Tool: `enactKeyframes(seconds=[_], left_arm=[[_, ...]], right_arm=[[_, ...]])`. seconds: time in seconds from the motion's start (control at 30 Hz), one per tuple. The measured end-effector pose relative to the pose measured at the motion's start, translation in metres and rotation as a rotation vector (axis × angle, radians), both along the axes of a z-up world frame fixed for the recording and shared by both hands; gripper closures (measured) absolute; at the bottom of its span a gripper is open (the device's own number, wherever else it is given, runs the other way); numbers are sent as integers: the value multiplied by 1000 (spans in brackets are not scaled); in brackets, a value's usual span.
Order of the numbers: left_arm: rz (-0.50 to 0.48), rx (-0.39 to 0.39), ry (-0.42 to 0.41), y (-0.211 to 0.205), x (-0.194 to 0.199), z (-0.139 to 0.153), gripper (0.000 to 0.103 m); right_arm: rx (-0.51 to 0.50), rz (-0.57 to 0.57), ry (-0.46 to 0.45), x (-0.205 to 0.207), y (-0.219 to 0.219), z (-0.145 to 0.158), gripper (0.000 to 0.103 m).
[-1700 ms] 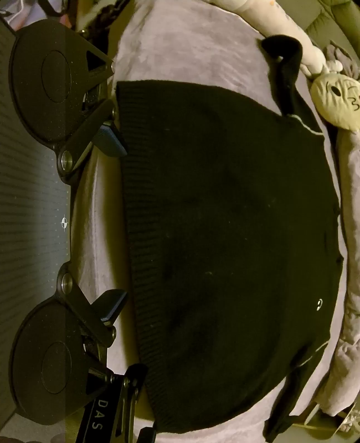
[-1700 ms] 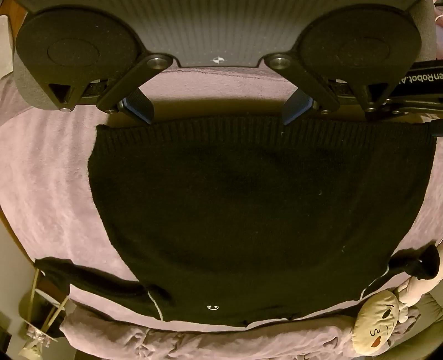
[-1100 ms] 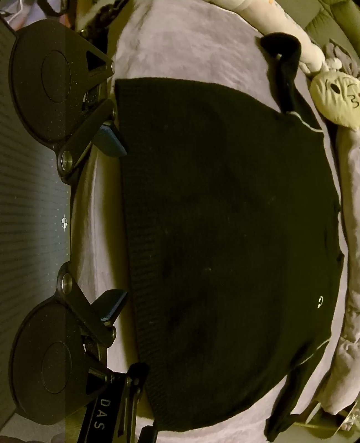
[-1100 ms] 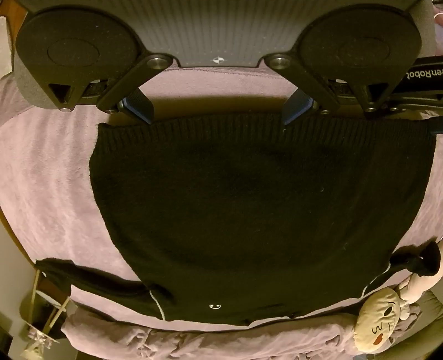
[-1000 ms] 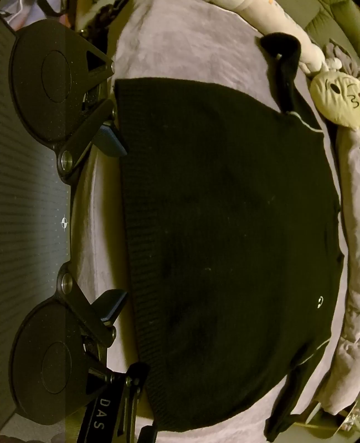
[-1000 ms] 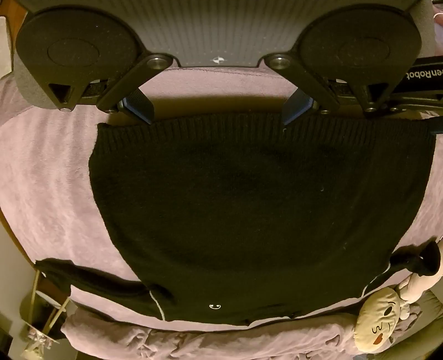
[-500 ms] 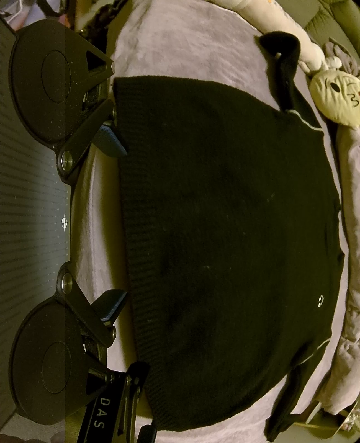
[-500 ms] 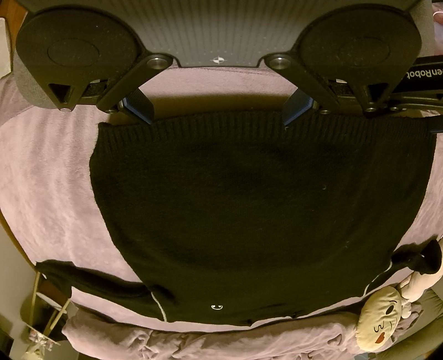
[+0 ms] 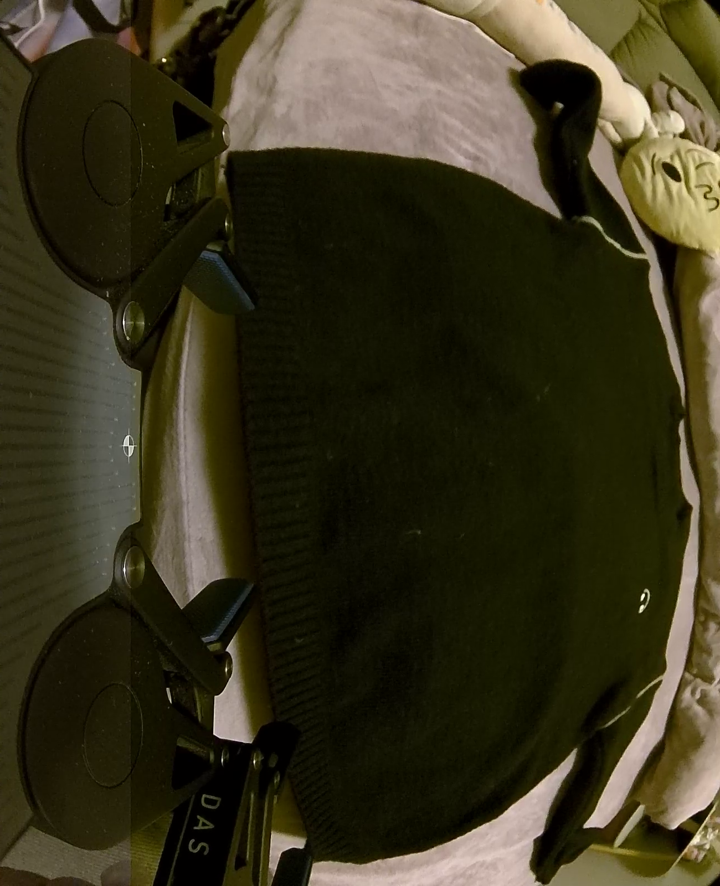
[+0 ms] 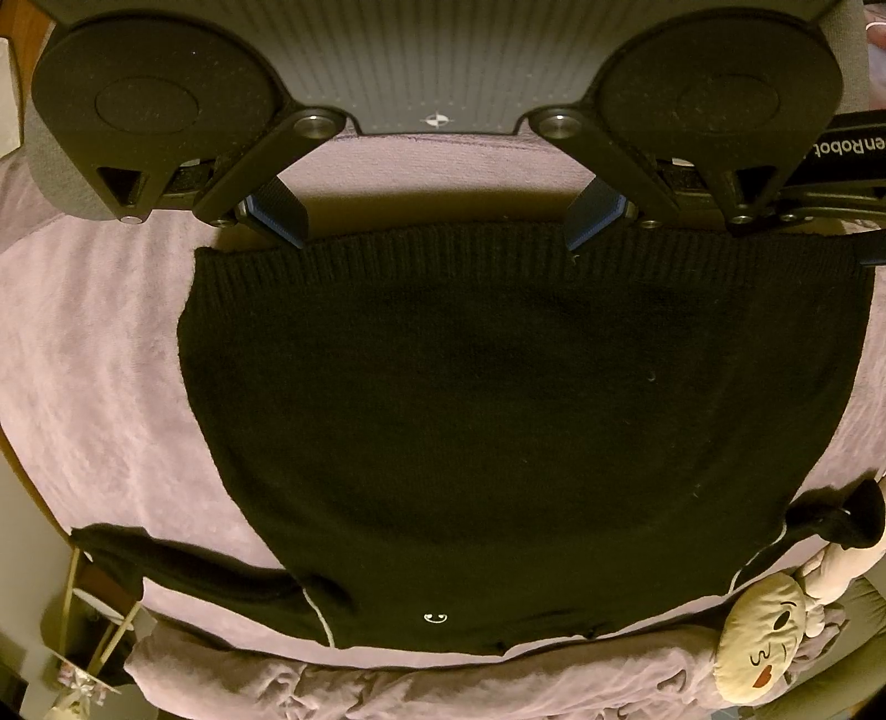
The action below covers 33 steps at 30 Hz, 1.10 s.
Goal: Fold small clothes
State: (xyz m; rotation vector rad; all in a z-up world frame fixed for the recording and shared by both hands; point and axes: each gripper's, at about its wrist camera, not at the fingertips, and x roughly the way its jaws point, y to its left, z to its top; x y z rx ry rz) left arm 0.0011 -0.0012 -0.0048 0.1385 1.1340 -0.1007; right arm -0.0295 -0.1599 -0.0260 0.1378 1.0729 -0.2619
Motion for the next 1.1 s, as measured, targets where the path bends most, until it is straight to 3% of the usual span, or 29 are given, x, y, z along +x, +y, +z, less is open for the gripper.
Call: enactKeyframes(seconds=[1.1], left_arm=[[-1, -15, 11, 2, 2, -1, 0]], right_arm=[[0, -2, 9, 1, 1, -6, 4]])
